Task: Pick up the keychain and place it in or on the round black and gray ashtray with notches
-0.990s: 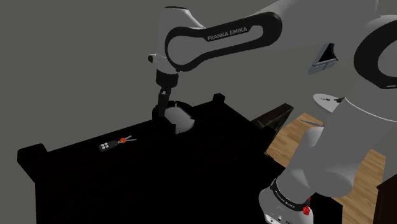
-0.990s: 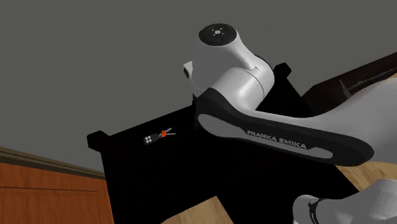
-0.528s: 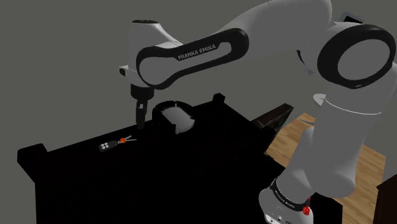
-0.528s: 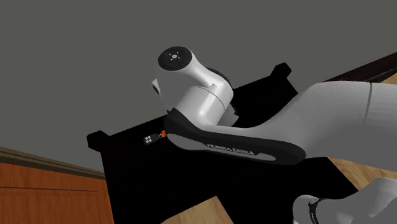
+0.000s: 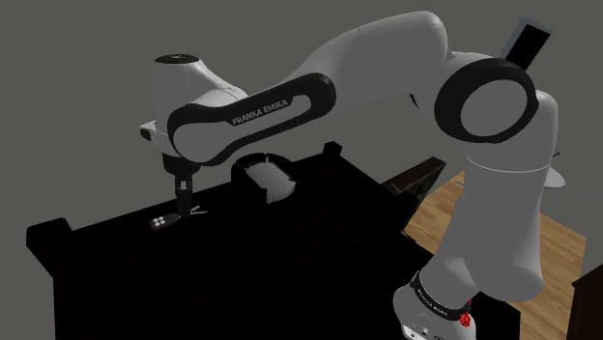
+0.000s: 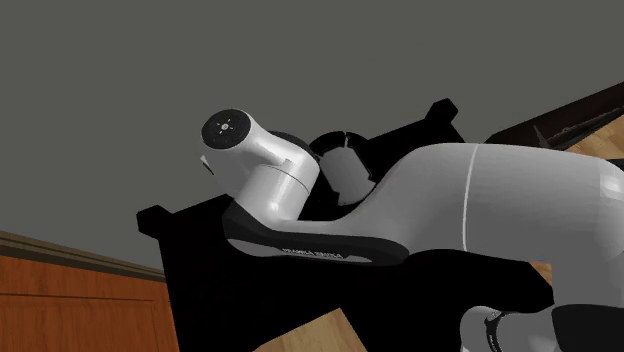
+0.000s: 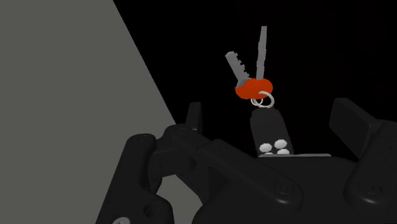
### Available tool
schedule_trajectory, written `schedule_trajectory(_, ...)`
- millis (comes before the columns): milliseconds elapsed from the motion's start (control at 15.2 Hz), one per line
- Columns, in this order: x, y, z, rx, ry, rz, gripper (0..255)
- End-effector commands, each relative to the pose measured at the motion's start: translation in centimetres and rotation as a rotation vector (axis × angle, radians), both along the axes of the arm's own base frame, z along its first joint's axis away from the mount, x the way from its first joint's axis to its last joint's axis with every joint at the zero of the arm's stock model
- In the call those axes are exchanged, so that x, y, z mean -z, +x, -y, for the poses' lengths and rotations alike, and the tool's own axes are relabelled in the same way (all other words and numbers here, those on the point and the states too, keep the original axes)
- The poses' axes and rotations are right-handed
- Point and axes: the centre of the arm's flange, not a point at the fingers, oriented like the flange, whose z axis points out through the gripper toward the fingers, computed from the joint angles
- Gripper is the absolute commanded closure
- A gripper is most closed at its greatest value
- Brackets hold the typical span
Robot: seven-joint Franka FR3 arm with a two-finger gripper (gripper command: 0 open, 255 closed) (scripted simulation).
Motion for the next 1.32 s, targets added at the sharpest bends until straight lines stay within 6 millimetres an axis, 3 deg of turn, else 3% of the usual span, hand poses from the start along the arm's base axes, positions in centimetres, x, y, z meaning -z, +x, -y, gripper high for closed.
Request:
schedule_trajectory(0, 1.0, 0.2, -0.2, -0.005, -0.001, 0.001, 0)
schedule_trajectory(264, 3.4, 0.3, -0.4, -0.005, -0.001, 0.001, 0)
schedule_trajectory(792, 3.4, 0.3, -0.4, -0.005, -0.001, 0.001, 0)
schedule_trajectory(858, 3.4, 0.3, -0.4, -0.005, -0.001, 0.001, 255)
schedule_trajectory(1254, 3.4, 0.3, -0.3, -0.005, -0.001, 0.001, 255)
